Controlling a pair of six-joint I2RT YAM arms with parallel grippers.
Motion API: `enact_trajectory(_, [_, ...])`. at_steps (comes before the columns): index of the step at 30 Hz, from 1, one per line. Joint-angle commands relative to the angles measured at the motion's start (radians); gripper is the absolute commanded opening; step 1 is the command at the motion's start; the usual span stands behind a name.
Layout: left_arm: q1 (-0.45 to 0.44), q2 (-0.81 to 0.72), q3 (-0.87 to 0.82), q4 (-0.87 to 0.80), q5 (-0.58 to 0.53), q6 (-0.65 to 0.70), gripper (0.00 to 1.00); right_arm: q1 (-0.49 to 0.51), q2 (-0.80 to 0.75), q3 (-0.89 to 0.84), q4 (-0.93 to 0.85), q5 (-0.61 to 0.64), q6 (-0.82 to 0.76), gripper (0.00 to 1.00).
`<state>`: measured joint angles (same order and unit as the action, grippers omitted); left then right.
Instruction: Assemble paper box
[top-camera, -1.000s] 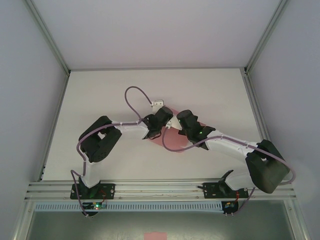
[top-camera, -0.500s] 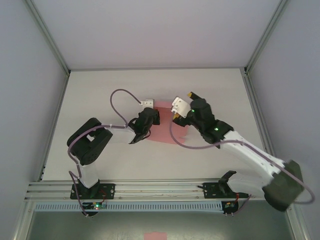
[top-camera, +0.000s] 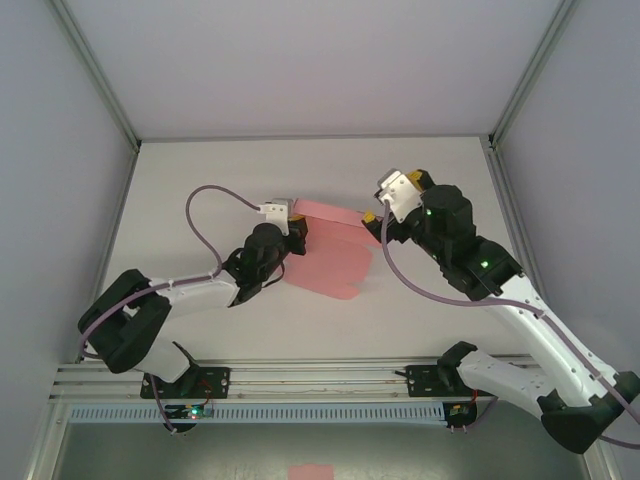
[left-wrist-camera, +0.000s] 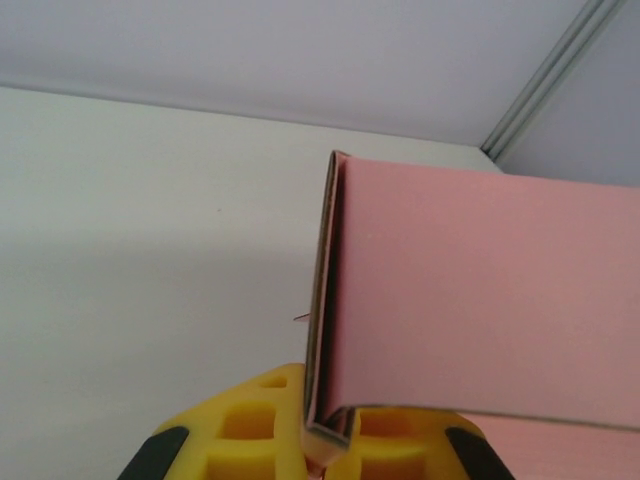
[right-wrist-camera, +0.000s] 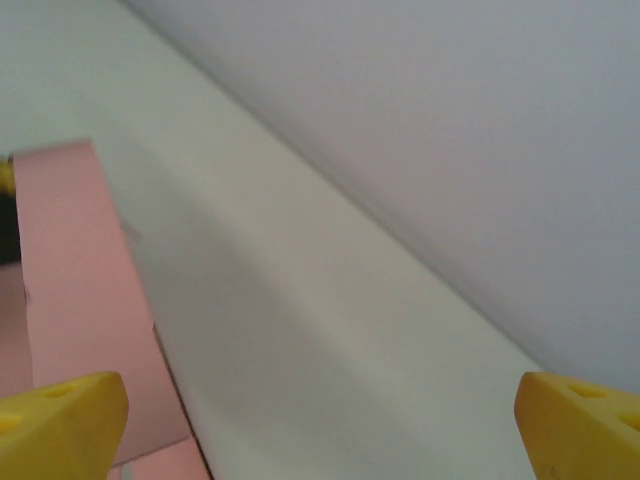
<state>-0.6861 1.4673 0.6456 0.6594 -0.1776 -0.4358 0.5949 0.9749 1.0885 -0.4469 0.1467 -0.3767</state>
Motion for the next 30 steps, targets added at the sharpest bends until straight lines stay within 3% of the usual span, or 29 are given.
enact_trajectory(1, [0.000,-0.051,-0.010,0.053,0.020,0.014,0.00,-0.006,0.012,0.003,-0.093,-0.082,0.033,0.98])
enact_trajectory(9, [0.000,-0.072,-0.017,0.081,0.106,0.018,0.00,-0.006,0.059,-0.032,-0.056,-0.077,0.044,0.98])
enact_trajectory(19, [-0.001,-0.097,-0.020,0.115,0.175,-0.066,0.00,0.001,0.010,-0.148,0.136,-0.201,0.124,0.98])
enact_trajectory(24, [-0.001,-0.105,-0.006,0.122,0.226,-0.100,0.00,0.046,-0.016,-0.252,0.370,-0.062,0.163,0.98])
enact_trajectory(30, [-0.001,-0.075,-0.005,0.149,0.245,-0.161,0.00,0.144,-0.042,-0.395,0.744,0.285,0.234,0.98])
